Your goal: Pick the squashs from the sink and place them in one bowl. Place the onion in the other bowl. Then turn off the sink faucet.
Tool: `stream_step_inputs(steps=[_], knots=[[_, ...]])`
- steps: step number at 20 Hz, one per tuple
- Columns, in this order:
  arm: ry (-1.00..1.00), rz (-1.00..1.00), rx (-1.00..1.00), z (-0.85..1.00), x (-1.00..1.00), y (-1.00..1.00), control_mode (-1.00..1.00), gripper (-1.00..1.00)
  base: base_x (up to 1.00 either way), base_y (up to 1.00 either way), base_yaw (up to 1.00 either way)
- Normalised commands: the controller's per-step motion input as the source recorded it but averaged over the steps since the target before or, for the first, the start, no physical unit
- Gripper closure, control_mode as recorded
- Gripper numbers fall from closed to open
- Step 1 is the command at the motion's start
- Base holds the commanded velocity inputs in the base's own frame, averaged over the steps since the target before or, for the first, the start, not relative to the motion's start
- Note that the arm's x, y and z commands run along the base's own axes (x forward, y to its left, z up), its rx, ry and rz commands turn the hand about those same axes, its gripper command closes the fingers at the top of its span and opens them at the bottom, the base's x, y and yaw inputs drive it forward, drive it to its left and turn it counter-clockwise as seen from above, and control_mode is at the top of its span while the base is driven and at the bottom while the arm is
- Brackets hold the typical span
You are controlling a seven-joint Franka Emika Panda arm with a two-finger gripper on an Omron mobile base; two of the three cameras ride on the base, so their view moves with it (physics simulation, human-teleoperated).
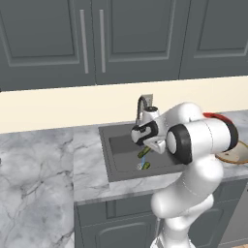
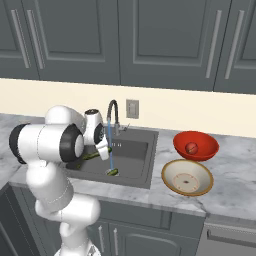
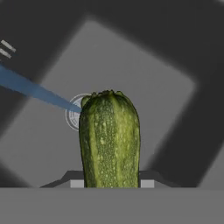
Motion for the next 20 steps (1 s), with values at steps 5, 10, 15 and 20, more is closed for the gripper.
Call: stream_step_inputs(steps=[5,10,15,20], knots=[[0.00,-0.12,0.00,0.40,-0.22,-0.33,-1.00,1.00,0.00,0.00,0.00],[0.00,-0.12,0.00,0.30,-0.21,-0.47,-1.00,1.00,0.00,0.00,0.00],[0.00,-0.13,0.01,0.26,-0.19,-0.57,-1.00,1.00,0.00,0.00,0.00],[0.00,-0.16,0.02,0.14,-0.29,-0.64,-1.00,1.00,0.00,0.00,0.00]])
